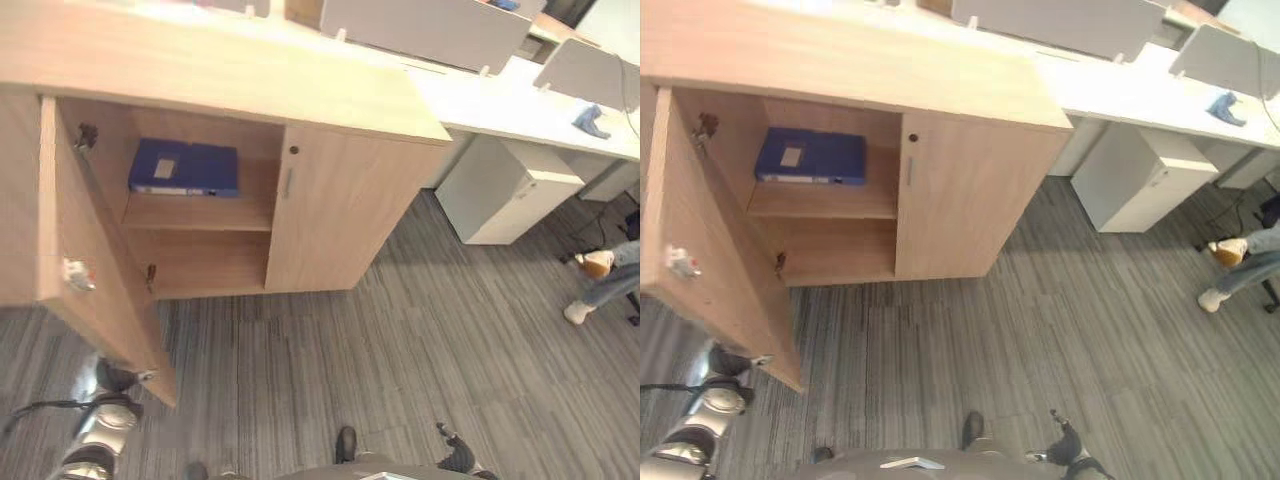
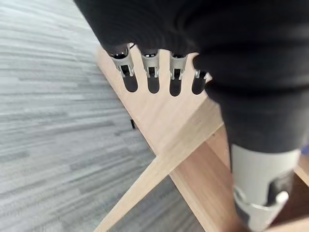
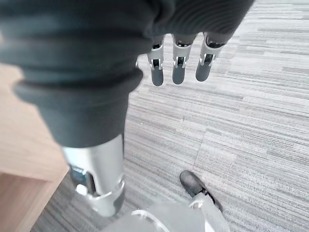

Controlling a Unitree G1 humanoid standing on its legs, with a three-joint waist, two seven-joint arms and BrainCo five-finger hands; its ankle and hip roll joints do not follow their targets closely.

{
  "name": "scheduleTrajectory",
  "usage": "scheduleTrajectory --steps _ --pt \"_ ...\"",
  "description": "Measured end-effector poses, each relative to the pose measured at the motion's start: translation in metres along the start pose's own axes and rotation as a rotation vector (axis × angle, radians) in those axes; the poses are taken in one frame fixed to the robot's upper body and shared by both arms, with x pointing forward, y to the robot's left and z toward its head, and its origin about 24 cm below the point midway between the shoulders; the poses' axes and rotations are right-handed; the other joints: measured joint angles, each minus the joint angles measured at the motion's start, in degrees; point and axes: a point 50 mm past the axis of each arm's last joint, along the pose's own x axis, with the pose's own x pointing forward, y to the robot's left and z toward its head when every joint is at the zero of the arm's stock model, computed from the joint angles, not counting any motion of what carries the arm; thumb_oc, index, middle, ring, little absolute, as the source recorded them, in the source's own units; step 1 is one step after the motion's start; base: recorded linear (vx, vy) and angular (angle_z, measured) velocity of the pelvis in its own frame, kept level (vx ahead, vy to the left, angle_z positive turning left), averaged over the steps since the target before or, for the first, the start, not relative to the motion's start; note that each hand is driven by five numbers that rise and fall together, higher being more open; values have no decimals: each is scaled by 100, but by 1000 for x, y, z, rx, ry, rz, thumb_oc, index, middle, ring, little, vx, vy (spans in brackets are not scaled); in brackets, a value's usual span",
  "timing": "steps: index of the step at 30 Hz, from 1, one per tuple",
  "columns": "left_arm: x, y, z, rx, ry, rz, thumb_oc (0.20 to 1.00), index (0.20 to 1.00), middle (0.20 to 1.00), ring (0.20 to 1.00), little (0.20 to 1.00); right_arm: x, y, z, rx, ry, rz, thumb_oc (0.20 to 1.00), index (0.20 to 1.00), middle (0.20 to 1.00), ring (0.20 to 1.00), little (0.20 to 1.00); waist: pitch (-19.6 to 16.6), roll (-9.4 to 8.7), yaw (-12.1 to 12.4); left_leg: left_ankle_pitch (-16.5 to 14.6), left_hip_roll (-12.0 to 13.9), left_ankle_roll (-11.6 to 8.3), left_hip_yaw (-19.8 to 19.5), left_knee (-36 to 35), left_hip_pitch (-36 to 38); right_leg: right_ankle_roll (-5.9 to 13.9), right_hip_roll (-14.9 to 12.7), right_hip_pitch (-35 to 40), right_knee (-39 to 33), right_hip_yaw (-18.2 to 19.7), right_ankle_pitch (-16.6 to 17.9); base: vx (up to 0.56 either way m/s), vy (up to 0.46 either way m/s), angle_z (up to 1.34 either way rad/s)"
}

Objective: Put the empty folder in the office cabinet

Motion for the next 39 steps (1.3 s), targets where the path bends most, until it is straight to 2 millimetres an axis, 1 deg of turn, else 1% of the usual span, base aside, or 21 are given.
scheduleTrajectory --steps 1,3,4,5,6,8,11,13,14,16,19,22,25,30,33,34,36,37,39 --pt "0 -6 -1 -19 15 -16 1000 1000 1000 1000 1000 -1 -8 -2 -7 7 -18 1000 1000 1000 1000 1000 -74 69 -91 -19 15 -26 100 0 56 0 28 -31 0 105 0 104 -16 -49" --pt "1 -7 0 -39 25 -28 1000 1000 1000 1000 1000 -4 -16 -8 -21 25 -34 1000 1000 1000 1000 1000 -243 182 -313 -31 34 -42 221 -1 86 1 61 -90 -2 200 1 80 -17 -36" --pt "3 -6 6 -47 11 -29 1000 1000 1000 1000 1000 -6 -18 -12 -26 36 -38 1000 1000 1000 1000 1000 -278 222 -404 -35 50 -54 252 -2 128 -5 85 -66 -1 219 6 63 -18 -29" --pt "6 -5 14 -70 -7 -27 1000 1000 1000 1000 1000 -11 -16 -22 -26 64 -34 1000 1000 1000 1000 1000 -330 282 -478 -57 67 -82 328 -2 169 -35 123 -94 -4 302 -8 97 -23 -26" --pt "9 -3 23 -109 -20 -24 1000 1000 1000 1000 1000 -13 -18 -27 -30 77 -35 1000 1000 1000 1000 1000 -380 349 -523 -54 79 -86 371 -2 205 -72 147 -104 -2 337 3 73 1 -28" --pt "14 4 34 -174 -34 -10 1000 1000 1000 1000 1000 -17 -23 -33 -39 95 -44 1000 1000 1000 1000 1000 -475 500 -661 -64 84 -88 452 -4 207 -72 154 -153 -9 384 1 79 -4 -21" --pt "19 19 44 -352 -34 23 1000 1000 1000 1000 1000 -21 -35 -38 -47 110 -66 1000 1000 1000 1000 1000 -565 699 -829 -67 89 -101 519 -3 162 -106 178 -223 -6 430 34 69 -13 -13" --pt "23 34 51 -447 -52 30 1000 1000 1000 1000 1000 -25 -43 -41 -63 118 -74 1000 1000 1000 1000 1000 -648 831 -869 -64 109 -107 534 -4 127 -118 207 -293 -8 446 37 41 -10 -7" --pt "24 47 52 -527 -60 55 1000 1000 1000 1000 1000 -26 -50 -39 -72 105 -88 1000 1000 1000 1000 1000 -669 893 -885 -62 133 -118 556 -4 111 -133 235 -315 -5 466 49 29 -11 -6" --pt "25 59 53 -601 -74 72 1000 1000 1000 1000 1000 -28 -53 -41 -77 113 -95 1000 1000 1000 1000 1000 -794 994 -892 -62 193 -144 563 -4 31 -144 298 -394 -6 467 39 17 -8 -3" --pt "25 68 56 -747 -95 79 1000 1000 1000 1000 1000 -27 -54 -39 -79 105 -97 1000 1000 1000 1000 1000 -844 1008 -879 -46 233 -171 558 -4 -45 -154 332 -442 -19 459 35 0 0 0" --pt "25 66 56 -805 -95 57 1000 1000 1000 1000 1000 -25 -55 -34 -89 89 -98 1000 1000 1000 1000 1000 -850 968 -853 -25 240 -199 542 -4 -77 -180 337 -499 -13 449 58 0 0 0" --pt "25 64 56 -855 -99 41 1000 1000 1000 1000 1000 -25 -54 -34 -89 88 -97 1000 1000 1000 1000 1000 -849 949 -845 -17 260 -212 534 -3 -83 -203 354 -498 -14 424 72 0 0 0" --pt "25 50 60 -948 -105 -17 1000 1000 1000 1000 1000 -24 -54 -32 -89 82 -95 1000 1000 1000 1000 1000 -819 862 -838 -16 264 -214 506 -3 -115 -209 355 -509 -8 399 68 0 0 0" --pt "25 46 62 -995 -116 -40 1000 1000 1000 1000 1000 -24 -53 -32 -88 80 -94 1000 1000 1000 1000 1000 -800 838 -826 -14 264 -218 500 -2 -111 -215 353 -499 -4 381 74 0 0 0" --pt "25 40 66 -1030 -127 -54 1000 1000 1000 1000 1000 -25 -51 -33 -86 86 -89 1000 1000 1000 1000 1000 -795 845 -789 -13 263 -220 487 -2 -101 -216 349 -478 -3 367 74 -7 -9 4" --pt "24 28 71 -1060 -134 -98 1000 1000 1000 1000 1000 -23 -47 -31 -98 78 -79 1000 1000 1000 1000 1000 -786 855 -749 -10 264 -225 473 -2 -110 -220 349 -475 -2 354 78 -11 -12 2" --pt "24 28 71 -1060 -134 -98 1000 1000 1000 1000 1000 -23 -47 -31 -98 78 -79 1000 1000 1000 1000 1000 -786 855 -749 -10 264 -225 473 -2 -110 -220 349 -475 -2 354 78 -10 -23 3" --pt "22 13 75 -1073 -140 -147 1000 1000 1000 1000 1000 -21 -47 -27 -108 68 -78 1000 1000 1000 1000 1000 -761 889 -717 1 264 -240 447 27 -123 -221 342 -468 -2 334 78 11 -27 6"
